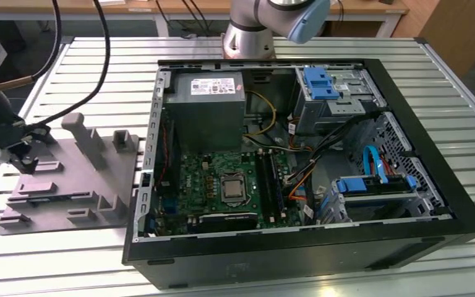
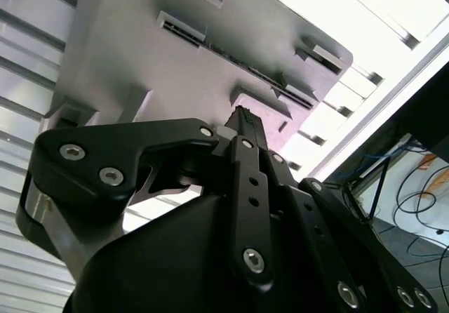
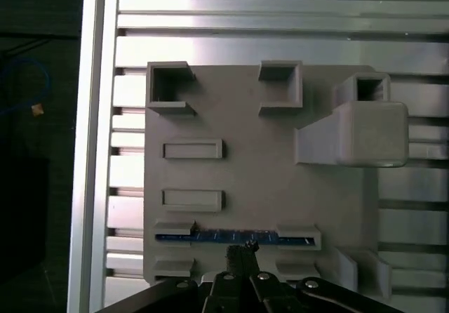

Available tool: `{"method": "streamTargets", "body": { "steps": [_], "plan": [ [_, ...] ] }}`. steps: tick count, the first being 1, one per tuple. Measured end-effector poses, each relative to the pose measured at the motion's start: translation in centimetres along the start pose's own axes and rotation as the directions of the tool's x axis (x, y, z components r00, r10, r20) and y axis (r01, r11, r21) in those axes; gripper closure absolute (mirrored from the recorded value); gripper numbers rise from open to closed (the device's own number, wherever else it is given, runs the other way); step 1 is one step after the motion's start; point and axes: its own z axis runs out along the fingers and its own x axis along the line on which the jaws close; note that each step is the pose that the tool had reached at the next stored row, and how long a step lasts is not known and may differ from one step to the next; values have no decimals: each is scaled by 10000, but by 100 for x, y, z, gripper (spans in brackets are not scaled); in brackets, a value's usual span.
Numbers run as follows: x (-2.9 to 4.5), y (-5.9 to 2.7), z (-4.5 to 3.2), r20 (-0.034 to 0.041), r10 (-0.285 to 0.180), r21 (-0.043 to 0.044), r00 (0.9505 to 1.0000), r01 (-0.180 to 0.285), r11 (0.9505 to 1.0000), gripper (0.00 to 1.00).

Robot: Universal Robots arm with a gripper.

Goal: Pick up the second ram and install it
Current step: 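Reach for the second ram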

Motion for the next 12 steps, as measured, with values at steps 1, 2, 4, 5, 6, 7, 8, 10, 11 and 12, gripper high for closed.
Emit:
{"method": "streamTargets", "body": {
  "steps": [1, 2, 4, 5, 6, 7, 8, 10, 11, 12],
  "plan": [
    [-1, -1, 18, 0, 0, 0, 10000, 0, 10000, 90],
    [-2, -2, 35, -1, -1, 1, 10000, 1, 10000, 90],
    [-4, -3, 73, 0, -1, 0, 10000, 1, 10000, 90],
    [-5, -4, 91, -1, -1, 0, 10000, 1, 10000, 90],
    [-7, -4, 109, -1, 0, 1, 10000, 0, 10000, 90],
    [-8, -5, 126, -1, -1, 1, 10000, 1, 10000, 90],
    [-10, -6, 145, -1, 0, 1, 10000, 0, 10000, 90],
    [-13, -8, 182, 0, -1, 0, 10000, 1, 10000, 90],
    [-15, -9, 199, -1, -1, 0, 10000, 1, 10000, 90],
    [-16, -10, 217, -1, 0, 1, 10000, 0, 10000, 90]
  ]
}}
